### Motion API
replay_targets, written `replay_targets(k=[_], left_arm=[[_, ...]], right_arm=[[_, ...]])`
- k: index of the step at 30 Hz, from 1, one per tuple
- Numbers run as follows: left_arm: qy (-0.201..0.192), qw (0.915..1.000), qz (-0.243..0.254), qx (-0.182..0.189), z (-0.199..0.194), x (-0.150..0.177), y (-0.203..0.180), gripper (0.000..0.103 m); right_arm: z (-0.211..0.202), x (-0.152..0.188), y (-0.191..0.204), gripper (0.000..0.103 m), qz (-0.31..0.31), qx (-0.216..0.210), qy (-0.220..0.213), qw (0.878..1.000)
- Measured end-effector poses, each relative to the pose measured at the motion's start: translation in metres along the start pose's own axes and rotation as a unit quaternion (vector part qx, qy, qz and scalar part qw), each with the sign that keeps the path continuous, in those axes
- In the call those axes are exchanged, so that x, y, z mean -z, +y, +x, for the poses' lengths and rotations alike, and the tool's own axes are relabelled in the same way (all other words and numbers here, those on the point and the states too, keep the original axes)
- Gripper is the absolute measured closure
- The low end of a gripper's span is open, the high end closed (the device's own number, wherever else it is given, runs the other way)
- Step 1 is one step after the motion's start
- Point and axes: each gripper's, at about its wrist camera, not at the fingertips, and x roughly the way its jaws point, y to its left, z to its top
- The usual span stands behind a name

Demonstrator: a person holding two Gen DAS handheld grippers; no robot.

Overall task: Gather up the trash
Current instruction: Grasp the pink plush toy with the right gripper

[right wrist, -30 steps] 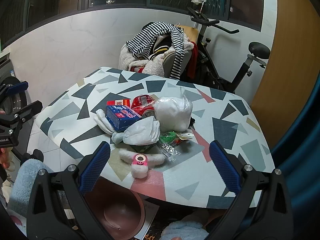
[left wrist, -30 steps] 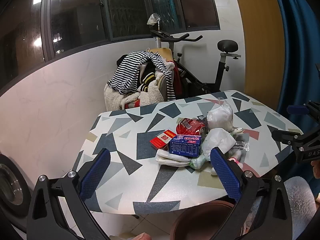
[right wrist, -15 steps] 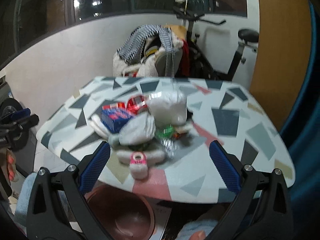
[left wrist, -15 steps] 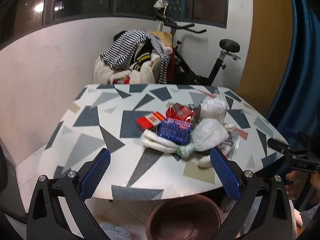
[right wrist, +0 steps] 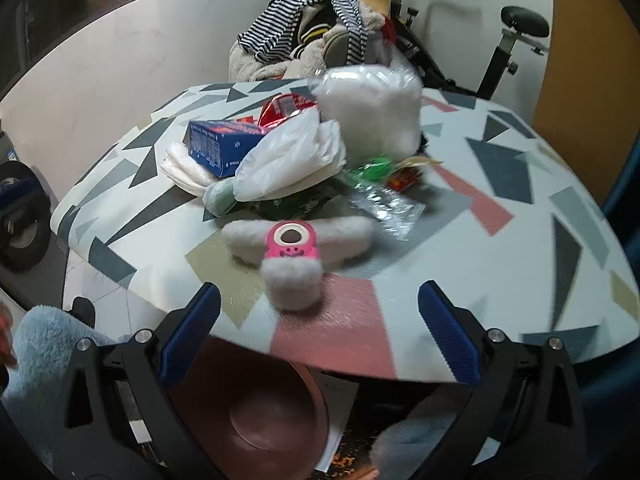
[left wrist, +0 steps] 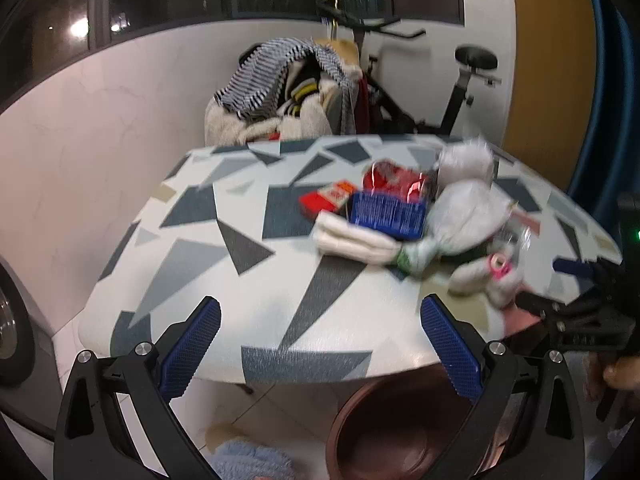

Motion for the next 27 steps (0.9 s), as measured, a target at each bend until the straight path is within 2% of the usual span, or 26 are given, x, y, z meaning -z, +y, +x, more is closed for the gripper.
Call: replay_targets(k=[2, 3, 5, 8, 10, 15, 27], left_arm=[[0.005, 1.0, 0.004, -0.007, 0.006, 0.005, 0.001, 0.005], [0.009, 0.9999, 0.003, -0.009, 0.009, 0.007, 0.003, 0.005], [0.019, 0.9998, -0.007, -0.001, 0.013, 0.009, 0.006, 0.005], [0.031, 0.9992, -0.023, 0.005, 0.019, 0.011, 0.009, 0.005], [0.038, 0.999, -0.024, 0.005, 0.02, 0.012, 0.007, 0.005], [0.034, 0.9993, -0.014, 0.011, 0.017, 0.012, 0.0, 0.005], [0.036, 0.9977, -0.044, 0.038, 0.008, 0.006, -0.01, 0.005]], right_arm=[[0.009, -0.002, 0.002, 0.011, 0.0, -0.004, 0.003, 1.0], [0.017, -0.004, 0.004, 0.02, 0.001, -0.005, 0.005, 1.0], [0.028, -0.007, 0.006, 0.026, 0.004, -0.01, 0.012, 1.0], [0.039, -0.009, 0.012, 0.044, 0.0, -0.014, 0.015, 1.0], [0.046, -0.009, 0.015, 0.066, -0.002, -0.011, 0.021, 1.0], [0.033, -0.006, 0.012, 0.071, 0.009, -0.027, 0.004, 1.0], [-0.017, 0.014, 0.006, 0.071, -0.017, -0.047, -0.035, 0.998]])
